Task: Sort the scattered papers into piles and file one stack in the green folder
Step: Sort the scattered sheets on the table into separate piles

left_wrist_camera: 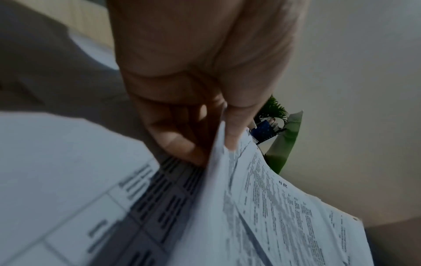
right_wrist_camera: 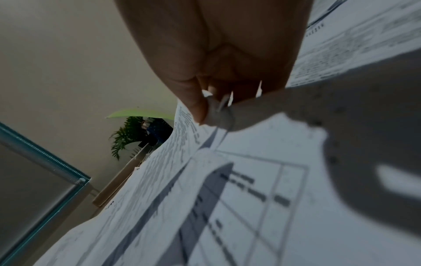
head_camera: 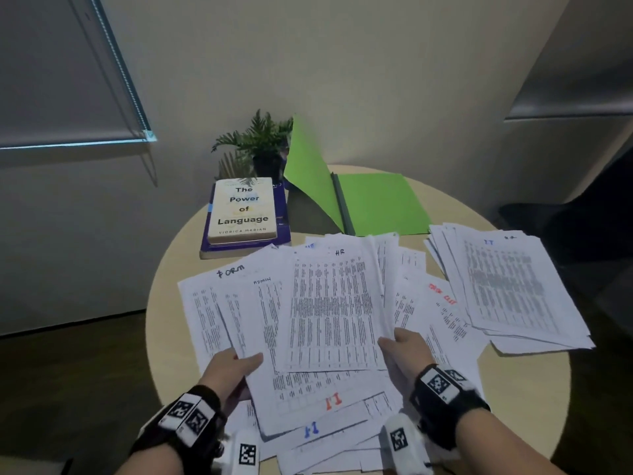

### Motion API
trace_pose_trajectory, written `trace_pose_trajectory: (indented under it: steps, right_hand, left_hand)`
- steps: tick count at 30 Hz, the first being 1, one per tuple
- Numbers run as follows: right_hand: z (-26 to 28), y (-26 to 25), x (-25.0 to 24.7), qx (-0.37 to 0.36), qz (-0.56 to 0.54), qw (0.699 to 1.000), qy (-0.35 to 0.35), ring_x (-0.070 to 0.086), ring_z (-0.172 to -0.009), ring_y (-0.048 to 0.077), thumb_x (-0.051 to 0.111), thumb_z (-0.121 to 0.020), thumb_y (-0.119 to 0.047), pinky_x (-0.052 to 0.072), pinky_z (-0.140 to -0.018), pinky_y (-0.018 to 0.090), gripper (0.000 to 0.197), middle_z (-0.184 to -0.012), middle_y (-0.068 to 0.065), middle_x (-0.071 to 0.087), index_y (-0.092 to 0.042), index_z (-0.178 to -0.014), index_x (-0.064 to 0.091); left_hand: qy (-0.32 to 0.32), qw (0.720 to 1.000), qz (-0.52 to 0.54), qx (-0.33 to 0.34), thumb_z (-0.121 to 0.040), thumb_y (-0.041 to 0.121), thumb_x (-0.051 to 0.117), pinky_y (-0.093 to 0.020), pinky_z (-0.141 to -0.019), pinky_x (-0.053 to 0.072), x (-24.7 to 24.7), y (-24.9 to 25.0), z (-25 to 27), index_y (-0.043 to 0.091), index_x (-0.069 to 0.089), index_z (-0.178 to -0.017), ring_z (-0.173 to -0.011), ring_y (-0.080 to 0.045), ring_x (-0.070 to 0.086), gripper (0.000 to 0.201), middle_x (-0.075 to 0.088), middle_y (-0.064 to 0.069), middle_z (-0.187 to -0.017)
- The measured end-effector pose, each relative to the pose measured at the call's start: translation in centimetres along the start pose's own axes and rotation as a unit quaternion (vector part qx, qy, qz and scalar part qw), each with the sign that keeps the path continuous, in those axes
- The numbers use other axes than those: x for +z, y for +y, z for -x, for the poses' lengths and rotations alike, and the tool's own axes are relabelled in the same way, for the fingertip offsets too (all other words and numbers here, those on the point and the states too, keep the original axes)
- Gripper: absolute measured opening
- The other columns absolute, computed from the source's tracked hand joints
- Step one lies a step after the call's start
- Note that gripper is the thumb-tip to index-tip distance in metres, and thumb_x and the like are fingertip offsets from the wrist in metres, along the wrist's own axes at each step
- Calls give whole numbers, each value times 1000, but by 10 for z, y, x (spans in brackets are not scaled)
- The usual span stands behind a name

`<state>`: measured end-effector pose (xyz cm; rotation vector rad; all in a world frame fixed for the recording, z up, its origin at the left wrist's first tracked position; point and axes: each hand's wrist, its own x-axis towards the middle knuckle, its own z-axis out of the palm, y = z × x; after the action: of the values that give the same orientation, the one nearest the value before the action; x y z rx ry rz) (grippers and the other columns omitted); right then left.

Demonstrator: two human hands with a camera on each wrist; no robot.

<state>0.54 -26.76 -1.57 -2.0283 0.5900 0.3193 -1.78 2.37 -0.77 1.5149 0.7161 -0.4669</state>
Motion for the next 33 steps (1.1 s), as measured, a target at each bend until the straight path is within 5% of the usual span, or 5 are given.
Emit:
trace_pose_trajectory:
  steps: [3,7,10,19,33]
  right_hand:
    - [4,0,-10,4,-10,999,40,52,-69,24,55,-86,-9,36,-61,28,15,-68,8,57,-11,-72,57]
    - [2,10,-20,20,-81,995,64,42,-57,20,53,-88,-6,29,-56,26,21,-59,6,48,-7,-66,51]
    - [8,13,-21,30,-146,987,61,33,-50,17,52,-89,-6,27,-53,24,13,-55,6,39,-5,-76,54]
    - [8,15,-45,61,-254,962,75,49,-76,28,55,-91,-13,40,-67,37,14,-84,19,55,-5,-89,65]
    - [0,-19,-102,7,-297,947,119,60,-82,30,52,-93,-9,49,-80,47,16,-92,19,66,-9,-82,63]
  left_hand:
    - [81,995,-40,43,-89,5,61,-30,-71,49,-7,-1,-6,-11,53,-117,-79,-29,57,34,61,-23,-114]
    - [71,995,53,41,-82,6,70,-39,-99,45,-27,-2,-7,-6,51,-128,-106,-30,62,51,63,-18,-121]
    - [16,998,46,31,-81,1,70,-33,-87,45,-20,-8,1,0,53,-116,-87,-20,62,38,66,-10,-100]
    - [103,990,14,95,-84,4,64,-28,-66,48,-53,5,9,5,64,-103,-79,-31,65,19,69,-12,-84]
    - [155,981,33,109,-90,5,54,-38,-79,48,-96,0,20,-2,60,-117,-93,-36,64,28,67,-23,-104]
